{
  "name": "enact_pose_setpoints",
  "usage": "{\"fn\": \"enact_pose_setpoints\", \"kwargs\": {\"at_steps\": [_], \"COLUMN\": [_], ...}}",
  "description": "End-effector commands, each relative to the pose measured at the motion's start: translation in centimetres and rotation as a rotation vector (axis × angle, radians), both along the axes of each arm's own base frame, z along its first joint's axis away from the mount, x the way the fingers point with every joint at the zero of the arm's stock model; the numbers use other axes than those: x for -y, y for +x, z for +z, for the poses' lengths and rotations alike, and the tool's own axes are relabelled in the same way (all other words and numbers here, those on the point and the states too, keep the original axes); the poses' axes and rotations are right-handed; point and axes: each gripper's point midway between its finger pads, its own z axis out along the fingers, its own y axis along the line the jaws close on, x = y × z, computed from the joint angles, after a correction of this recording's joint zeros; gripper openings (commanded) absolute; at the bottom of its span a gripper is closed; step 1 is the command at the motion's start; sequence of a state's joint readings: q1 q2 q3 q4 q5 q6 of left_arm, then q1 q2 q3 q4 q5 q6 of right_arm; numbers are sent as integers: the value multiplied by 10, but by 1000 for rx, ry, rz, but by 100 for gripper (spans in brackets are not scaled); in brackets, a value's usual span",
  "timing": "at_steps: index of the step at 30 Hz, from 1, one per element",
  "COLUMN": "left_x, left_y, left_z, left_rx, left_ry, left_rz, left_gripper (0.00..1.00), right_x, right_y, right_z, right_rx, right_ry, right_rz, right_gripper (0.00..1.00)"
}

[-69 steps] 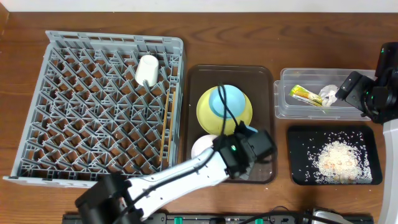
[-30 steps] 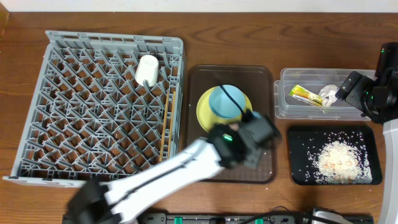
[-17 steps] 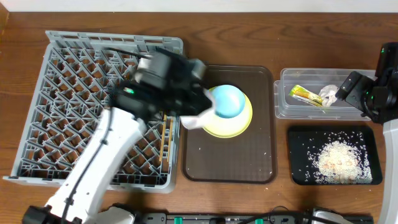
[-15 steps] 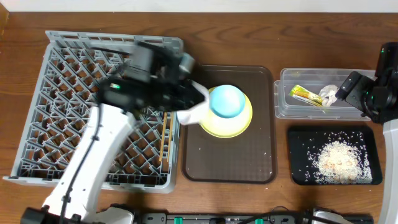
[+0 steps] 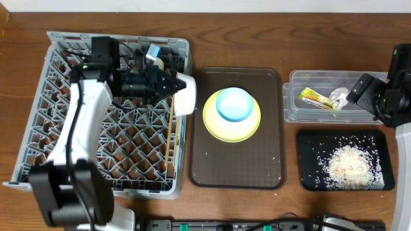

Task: Sort waste into correct bins and load items into the dishwasher
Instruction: 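Insert the white plate upright into a rack slot below the cup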

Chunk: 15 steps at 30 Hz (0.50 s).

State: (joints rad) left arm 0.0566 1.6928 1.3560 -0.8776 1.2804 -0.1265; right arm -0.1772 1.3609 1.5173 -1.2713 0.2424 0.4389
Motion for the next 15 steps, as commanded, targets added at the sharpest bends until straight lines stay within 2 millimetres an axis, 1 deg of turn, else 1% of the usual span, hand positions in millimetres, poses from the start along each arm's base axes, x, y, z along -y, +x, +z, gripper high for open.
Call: {"fn": "enact_pose_setpoints", "kwargs": {"at_steps": [1, 5, 12, 13, 15], "left_x": [-8, -23, -40, -43, -47], "left_y": [6, 15, 17, 18, 19], "left_z": [-10, -31, -60, -63, -63], "left_rx": [-31, -61, -134, -138, -137], "left_ry": [-93, -86, -33, -19, -24], "left_rz": [2, 31, 67, 75, 86], "left_gripper": [7, 8, 8, 8, 8], "right_x": [3, 3, 3, 3, 3], "right_y": [-1, -1, -1, -1, -1], "right_z": [2, 2, 2, 2, 2], "right_rx": [2, 2, 2, 2, 2], "right_ry": [-10, -10, -10, -10, -10], "right_rz": [-3, -3, -3, -2, -3], "right_gripper": [99, 99, 99, 99, 99]}}
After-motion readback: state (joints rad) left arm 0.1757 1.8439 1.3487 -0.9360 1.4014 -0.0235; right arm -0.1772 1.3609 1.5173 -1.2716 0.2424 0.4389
